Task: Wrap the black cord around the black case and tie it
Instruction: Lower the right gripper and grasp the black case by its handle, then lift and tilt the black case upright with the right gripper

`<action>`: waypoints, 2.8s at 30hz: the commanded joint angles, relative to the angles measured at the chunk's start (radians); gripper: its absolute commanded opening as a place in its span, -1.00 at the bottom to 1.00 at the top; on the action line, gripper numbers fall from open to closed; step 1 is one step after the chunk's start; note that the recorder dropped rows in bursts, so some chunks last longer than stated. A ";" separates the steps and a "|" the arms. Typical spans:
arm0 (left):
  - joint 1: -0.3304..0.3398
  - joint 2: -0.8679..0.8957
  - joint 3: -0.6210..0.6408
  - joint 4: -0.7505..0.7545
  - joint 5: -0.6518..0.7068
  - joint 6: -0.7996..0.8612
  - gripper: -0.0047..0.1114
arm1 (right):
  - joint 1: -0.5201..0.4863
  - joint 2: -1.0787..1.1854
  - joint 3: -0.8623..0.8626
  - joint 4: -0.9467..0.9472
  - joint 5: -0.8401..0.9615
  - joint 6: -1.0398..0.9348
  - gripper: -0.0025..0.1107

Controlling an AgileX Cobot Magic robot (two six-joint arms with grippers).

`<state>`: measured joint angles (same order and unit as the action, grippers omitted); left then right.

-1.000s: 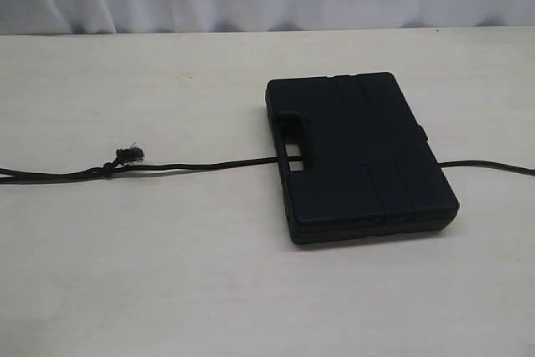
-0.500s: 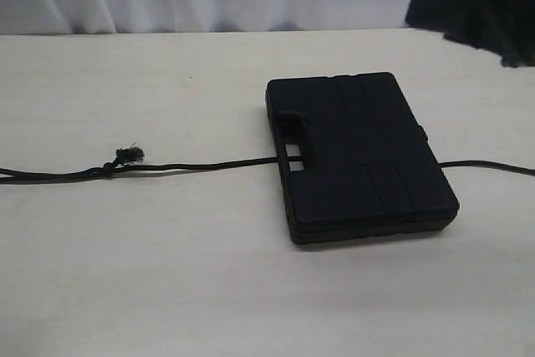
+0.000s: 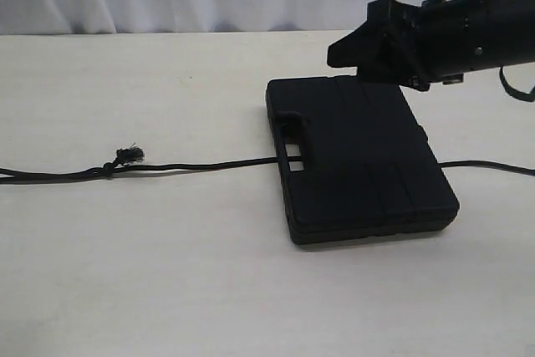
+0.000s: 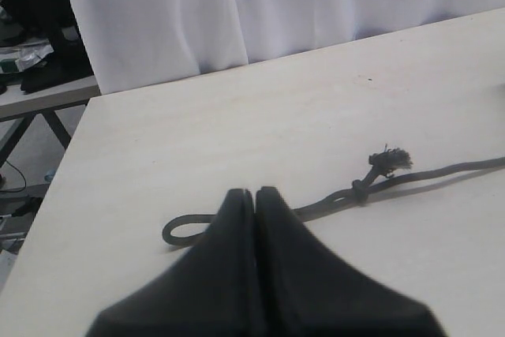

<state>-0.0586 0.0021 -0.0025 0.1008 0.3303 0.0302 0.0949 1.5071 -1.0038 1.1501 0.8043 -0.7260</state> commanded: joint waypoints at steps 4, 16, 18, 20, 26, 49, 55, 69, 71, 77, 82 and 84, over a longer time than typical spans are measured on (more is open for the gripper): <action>0.002 -0.002 0.002 -0.006 -0.007 0.003 -0.92 | 0.090 0.019 -0.060 0.107 0.066 -0.378 0.02; 0.002 -0.002 0.002 -0.006 -0.007 0.003 -0.92 | 0.553 0.139 -0.288 -1.520 -0.111 1.232 0.03; 0.002 -0.002 0.002 -0.008 -0.005 0.003 -0.92 | 0.584 0.195 -0.328 -1.647 0.000 1.334 0.03; 0.002 -0.002 0.002 -0.008 -0.005 0.003 -0.92 | 0.607 0.256 -0.368 -1.666 0.048 1.366 0.03; 0.002 -0.002 0.002 -0.008 -0.005 0.003 -0.92 | 0.604 0.526 -0.569 -1.573 0.142 1.301 0.03; 0.002 -0.002 0.002 -0.008 -0.009 0.003 -0.92 | 0.510 0.729 -0.658 -1.353 0.099 1.143 0.02; 0.002 -0.002 0.002 -0.008 -0.009 0.003 -0.92 | 0.510 0.731 -0.658 -1.353 0.099 1.143 -0.02; 0.002 -0.002 0.002 -0.008 -0.009 0.003 -0.92 | 0.510 0.731 -0.658 -1.353 0.134 1.143 -0.72; 0.002 -0.002 0.002 -0.008 -0.009 0.003 -0.92 | 0.510 0.731 -0.658 -1.353 0.146 1.143 -0.83; 0.002 -0.002 0.002 -0.008 -0.009 0.003 -0.92 | 0.510 0.720 -0.658 -1.353 0.172 1.143 -0.88; 0.002 -0.002 0.002 -0.008 -0.006 0.003 -0.92 | 0.510 0.646 -0.658 -1.353 0.221 1.138 -0.88; 0.002 -0.002 0.002 -0.008 -0.006 0.003 -0.92 | 0.510 0.606 -0.658 -1.341 0.246 1.119 -0.89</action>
<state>-0.0586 0.0021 -0.0025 0.1008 0.3303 0.0302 0.6057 2.1729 -1.6611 -0.1881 1.0193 0.4130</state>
